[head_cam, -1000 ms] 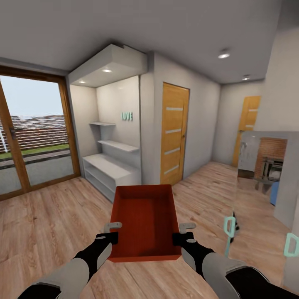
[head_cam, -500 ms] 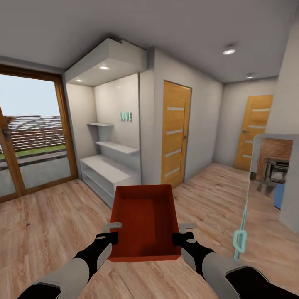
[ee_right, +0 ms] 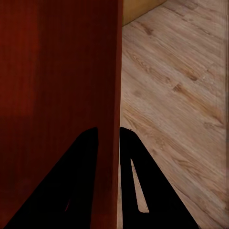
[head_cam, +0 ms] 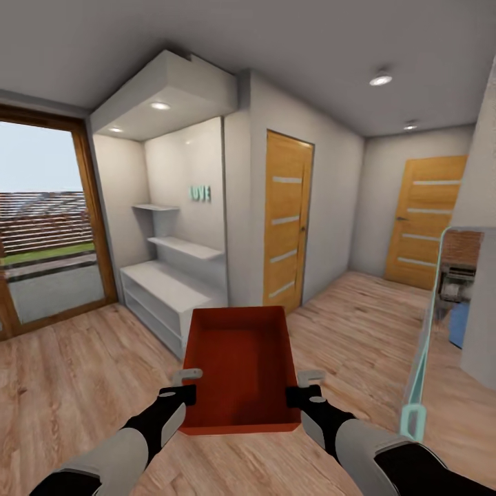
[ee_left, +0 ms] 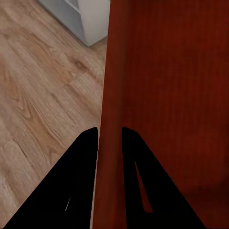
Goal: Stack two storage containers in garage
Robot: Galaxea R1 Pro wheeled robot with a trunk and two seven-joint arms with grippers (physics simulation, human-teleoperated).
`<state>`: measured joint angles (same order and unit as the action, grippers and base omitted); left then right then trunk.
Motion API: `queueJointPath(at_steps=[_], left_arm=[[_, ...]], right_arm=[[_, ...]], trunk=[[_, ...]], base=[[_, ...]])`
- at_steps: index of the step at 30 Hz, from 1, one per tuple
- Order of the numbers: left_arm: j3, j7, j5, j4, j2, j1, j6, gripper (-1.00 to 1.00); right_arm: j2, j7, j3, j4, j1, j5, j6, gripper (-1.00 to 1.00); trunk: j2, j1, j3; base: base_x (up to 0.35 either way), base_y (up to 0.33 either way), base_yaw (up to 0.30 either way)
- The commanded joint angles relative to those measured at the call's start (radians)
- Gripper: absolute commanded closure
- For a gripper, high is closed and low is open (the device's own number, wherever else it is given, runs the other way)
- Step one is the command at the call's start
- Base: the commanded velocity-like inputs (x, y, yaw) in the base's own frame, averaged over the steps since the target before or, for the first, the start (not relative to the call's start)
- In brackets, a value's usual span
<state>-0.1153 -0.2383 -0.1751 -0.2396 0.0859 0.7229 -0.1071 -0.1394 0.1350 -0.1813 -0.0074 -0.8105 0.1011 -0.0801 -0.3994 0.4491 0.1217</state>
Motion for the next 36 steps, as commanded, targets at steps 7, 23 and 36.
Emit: queueJointPath(at_steps=[7, 23, 36], left_arm=[[0.008, -0.088, -0.006, 0.0, -0.002, 0.0, -0.008, 1.0], [0.008, -0.088, -0.006, -0.001, -0.002, 0.0, -0.008, 1.0], [0.008, -0.088, -0.006, -0.001, -0.002, 0.0, -0.007, 1.0]], right_arm=[[0.016, 0.025, 0.02, -0.003, -0.001, 0.006, -0.006, 1.0], [0.017, 0.023, 0.02, -0.003, -0.001, 0.006, -0.006, 1.0], [0.018, 0.023, 0.02, -0.003, -0.001, 0.006, -0.005, 1.0]], trunk=[[-0.001, 0.001, 0.0], [-0.001, 0.001, 0.0], [-0.001, 0.001, 0.0]], base=[[0.323, 0.08, -0.225], [0.323, 0.089, -0.185], [0.323, 0.098, -0.02]])
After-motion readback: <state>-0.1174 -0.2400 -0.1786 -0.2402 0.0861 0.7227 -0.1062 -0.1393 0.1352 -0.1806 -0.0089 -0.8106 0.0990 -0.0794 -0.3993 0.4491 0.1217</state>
